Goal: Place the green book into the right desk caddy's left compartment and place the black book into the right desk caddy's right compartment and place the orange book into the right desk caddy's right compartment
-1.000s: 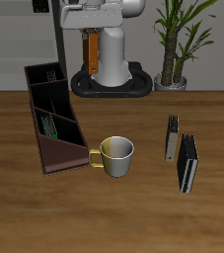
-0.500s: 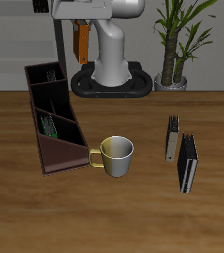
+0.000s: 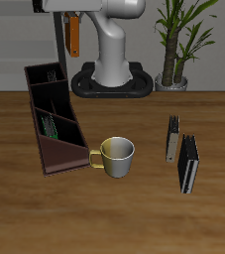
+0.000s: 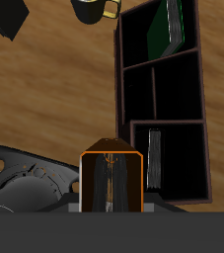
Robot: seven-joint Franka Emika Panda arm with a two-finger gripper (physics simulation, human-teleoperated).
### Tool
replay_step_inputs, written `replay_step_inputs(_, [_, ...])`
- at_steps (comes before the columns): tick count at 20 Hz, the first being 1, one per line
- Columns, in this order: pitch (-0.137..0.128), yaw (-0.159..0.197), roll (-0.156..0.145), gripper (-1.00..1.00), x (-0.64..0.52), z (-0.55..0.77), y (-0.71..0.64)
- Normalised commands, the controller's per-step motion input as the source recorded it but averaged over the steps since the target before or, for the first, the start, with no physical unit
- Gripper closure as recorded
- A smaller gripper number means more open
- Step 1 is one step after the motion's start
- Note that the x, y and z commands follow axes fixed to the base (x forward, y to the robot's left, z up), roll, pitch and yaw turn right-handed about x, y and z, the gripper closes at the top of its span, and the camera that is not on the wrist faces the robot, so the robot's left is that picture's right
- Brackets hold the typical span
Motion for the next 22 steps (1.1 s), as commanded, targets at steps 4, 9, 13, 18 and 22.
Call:
replay_step_inputs(4, [-0.024,-0.091,-0.034,1.0,0.04,0.32,-0.6])
replay_step_inputs(9, [0.02,-0.016,0.094,1.0,-0.05,0.22,-0.4])
replay_step_inputs(13, [0.024,-0.043,0.041,1.0,-0.01,0.29,-0.33])
replay_step_inputs(18, [0.031,-0.022,-0.006,1.0,0.15,0.24,-0.39])
replay_step_inputs(22, [0.053,-0.051,0.096,1.0,0.14,0.16,-0.3])
